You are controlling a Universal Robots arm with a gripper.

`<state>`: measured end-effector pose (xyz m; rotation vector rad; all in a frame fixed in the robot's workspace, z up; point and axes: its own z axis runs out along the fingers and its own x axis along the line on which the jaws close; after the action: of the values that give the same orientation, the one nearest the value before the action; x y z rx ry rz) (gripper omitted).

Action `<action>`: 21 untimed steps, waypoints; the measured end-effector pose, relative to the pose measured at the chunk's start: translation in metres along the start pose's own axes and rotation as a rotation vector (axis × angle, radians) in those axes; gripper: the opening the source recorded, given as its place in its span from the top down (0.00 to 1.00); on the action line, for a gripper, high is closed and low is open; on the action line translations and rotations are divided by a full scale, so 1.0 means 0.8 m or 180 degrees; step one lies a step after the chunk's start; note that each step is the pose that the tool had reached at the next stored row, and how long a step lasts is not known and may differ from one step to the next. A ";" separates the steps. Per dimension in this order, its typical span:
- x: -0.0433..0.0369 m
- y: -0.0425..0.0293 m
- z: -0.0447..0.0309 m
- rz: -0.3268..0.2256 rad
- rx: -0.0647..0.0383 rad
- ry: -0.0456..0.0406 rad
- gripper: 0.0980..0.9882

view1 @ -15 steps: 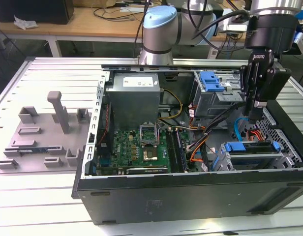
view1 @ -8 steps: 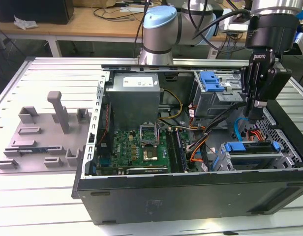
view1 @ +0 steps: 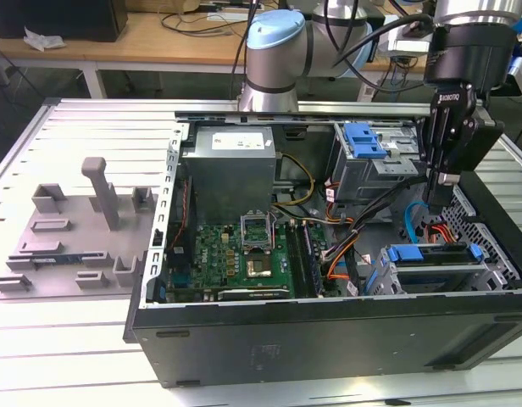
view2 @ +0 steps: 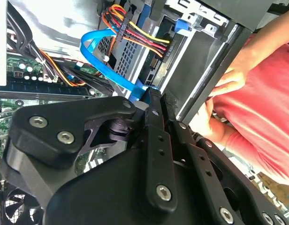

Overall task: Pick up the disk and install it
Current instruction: 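Insert the second disk wire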

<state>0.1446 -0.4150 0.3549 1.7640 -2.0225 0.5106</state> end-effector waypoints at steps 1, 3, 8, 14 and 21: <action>0.000 0.0000 0.0000 0.0000 0.0000 0.0000 0.93; 0.001 -0.0002 0.0008 0.0000 0.0000 -0.0001 0.93; 0.015 -0.0022 0.0065 -0.0001 -0.0001 -0.0014 0.93; 0.027 -0.0041 0.0139 -0.0002 -0.0007 -0.0340 0.93; 0.049 -0.0076 0.0276 -0.0013 -0.0033 -0.0666 0.93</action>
<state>0.1446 -0.4604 0.3568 1.8833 -2.1551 0.3249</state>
